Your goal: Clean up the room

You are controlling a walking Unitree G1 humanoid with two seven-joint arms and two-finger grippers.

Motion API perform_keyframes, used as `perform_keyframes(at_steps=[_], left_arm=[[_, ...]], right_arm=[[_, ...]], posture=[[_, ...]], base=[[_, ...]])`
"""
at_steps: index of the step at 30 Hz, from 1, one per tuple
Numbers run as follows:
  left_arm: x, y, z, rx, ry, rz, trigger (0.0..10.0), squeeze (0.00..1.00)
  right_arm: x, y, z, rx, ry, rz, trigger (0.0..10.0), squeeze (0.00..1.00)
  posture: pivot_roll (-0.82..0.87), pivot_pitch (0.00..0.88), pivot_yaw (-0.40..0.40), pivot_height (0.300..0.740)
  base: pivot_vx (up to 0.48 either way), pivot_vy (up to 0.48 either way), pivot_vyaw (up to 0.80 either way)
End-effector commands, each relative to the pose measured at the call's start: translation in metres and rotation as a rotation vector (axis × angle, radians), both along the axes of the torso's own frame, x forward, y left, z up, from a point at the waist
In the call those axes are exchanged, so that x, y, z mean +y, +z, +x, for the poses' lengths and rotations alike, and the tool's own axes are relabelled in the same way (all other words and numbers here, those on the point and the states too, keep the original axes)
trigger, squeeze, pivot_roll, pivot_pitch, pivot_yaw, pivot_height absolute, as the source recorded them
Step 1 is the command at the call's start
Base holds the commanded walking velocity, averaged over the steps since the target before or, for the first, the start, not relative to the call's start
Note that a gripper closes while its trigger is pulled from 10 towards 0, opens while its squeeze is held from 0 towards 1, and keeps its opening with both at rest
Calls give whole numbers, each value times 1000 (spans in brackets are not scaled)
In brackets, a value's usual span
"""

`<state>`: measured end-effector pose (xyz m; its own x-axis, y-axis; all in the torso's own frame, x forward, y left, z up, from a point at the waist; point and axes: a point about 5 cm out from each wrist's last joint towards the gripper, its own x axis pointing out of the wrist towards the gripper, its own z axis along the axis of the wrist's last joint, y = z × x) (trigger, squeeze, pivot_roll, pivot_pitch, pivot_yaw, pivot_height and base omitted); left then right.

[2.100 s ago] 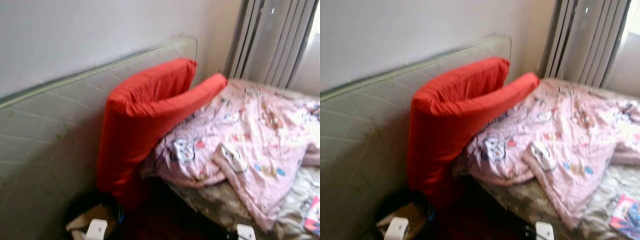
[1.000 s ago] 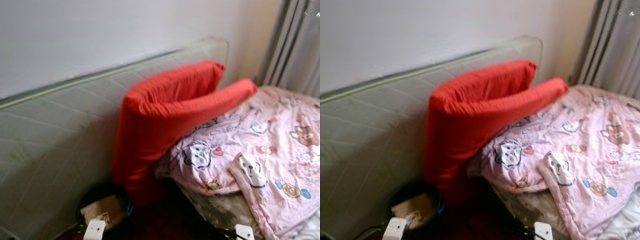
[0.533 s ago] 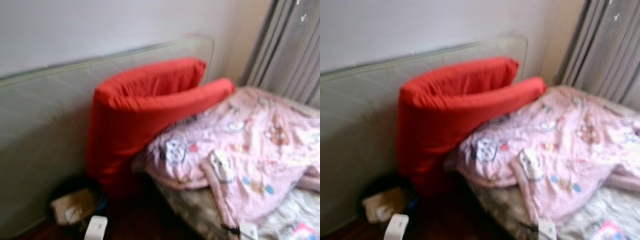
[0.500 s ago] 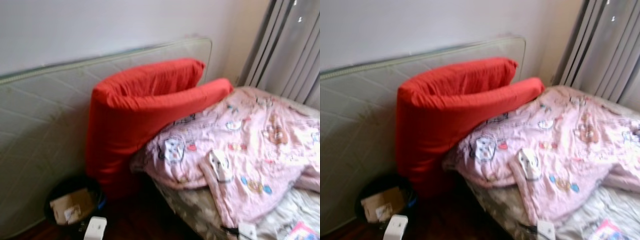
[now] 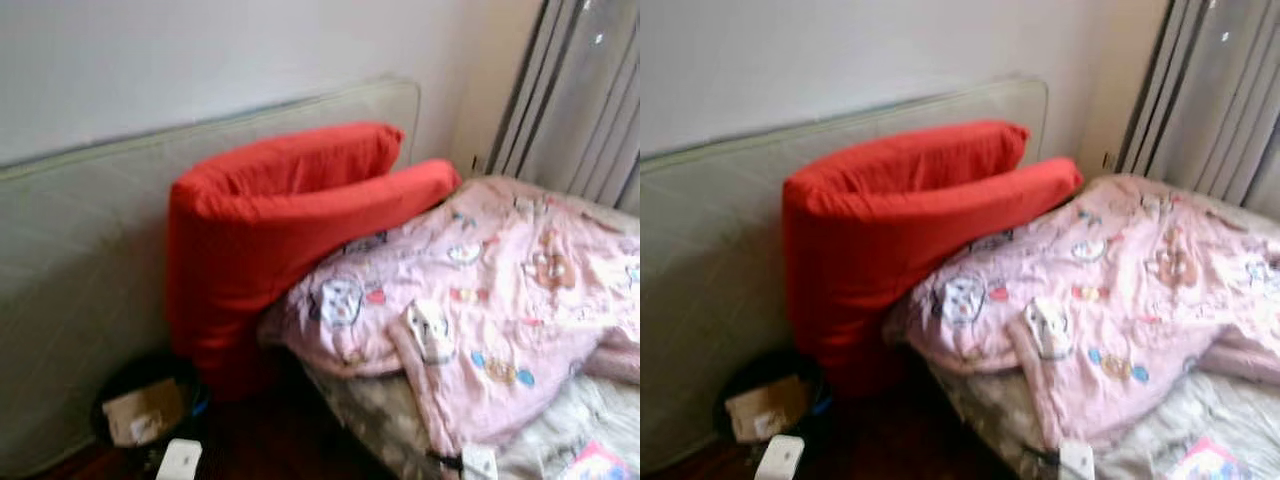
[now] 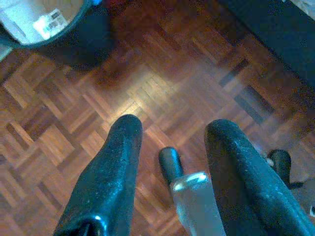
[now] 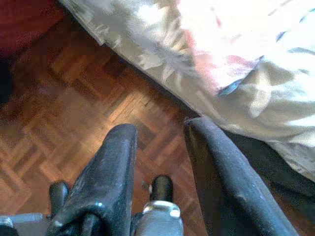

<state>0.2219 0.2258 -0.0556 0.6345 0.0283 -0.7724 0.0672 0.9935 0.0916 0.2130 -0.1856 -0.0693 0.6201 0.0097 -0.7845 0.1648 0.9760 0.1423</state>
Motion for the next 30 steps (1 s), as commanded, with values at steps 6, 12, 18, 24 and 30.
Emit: perform_keyframes(at_steps=[6,12,18,24,30], left_arm=[[0,-1,-3,13,-48,11,10000,0],[2,-2,-5,17,-75,26,10000,0],[4,-4,-9,4,-62,32,10000,0],[3,-6,-15,-24,-24,21,10000,0],[2,-10,-22,-21,-17,20,10000,0]], right_arm=[[-3,-2,-6,-29,-65,0,10000,0],[0,-3,-8,-43,-82,8,10000,0],[0,-5,-13,-50,-97,5,10000,0],[-3,-7,-19,-56,-75,-15,10000,0],[-4,-10,-25,-55,-72,-23,10000,0]], posture=[[8,20,33,740],[-7,32,50,740],[4,65,49,740],[22,86,26,740],[24,94,15,740]], base=[[0,-276,0],[0,-275,0],[0,-276,0],[0,-81,0],[0,-287,0]])
